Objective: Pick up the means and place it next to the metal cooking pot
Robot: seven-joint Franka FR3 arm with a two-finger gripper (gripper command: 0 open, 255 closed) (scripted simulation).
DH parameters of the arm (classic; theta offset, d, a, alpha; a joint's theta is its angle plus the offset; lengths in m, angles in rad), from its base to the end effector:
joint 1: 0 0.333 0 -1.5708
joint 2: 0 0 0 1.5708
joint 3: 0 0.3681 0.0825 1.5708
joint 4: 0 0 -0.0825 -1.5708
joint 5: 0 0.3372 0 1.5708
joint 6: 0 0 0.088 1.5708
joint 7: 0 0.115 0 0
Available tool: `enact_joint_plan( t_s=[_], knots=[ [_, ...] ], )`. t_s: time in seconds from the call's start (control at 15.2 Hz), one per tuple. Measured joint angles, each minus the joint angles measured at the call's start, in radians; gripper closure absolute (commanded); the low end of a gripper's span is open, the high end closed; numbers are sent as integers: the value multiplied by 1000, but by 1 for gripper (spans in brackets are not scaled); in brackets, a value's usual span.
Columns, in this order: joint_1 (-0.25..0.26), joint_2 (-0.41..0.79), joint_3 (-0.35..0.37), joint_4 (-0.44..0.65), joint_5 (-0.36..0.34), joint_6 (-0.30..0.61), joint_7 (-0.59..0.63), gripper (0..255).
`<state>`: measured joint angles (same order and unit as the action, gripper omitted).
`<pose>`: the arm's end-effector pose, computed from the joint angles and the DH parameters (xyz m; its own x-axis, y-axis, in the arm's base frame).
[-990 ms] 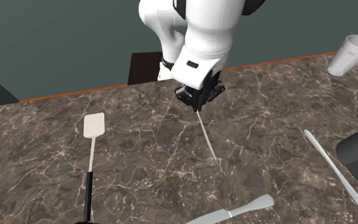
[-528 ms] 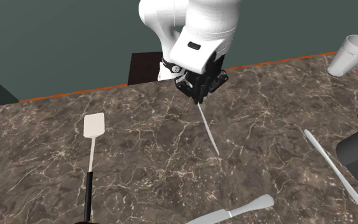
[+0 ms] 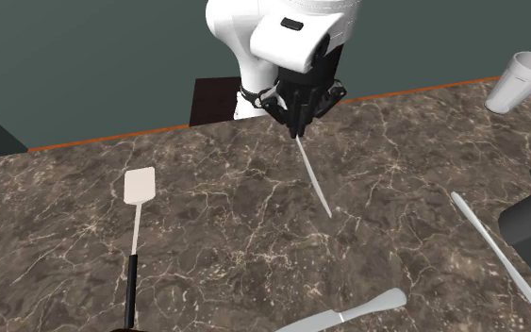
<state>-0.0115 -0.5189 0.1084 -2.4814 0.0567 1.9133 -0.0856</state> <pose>0.3127 0.0405 0.5207 0.9880 0.1459 -0.0510 0.1459 -0.9893 -0.0031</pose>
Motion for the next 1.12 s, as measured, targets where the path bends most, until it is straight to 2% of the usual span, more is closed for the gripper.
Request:
enact_joint_plan(
  t_s=[1.12],
  knots=[
    [-4, -19, -10, 210, -7, -230, 0, 255]
  ],
)
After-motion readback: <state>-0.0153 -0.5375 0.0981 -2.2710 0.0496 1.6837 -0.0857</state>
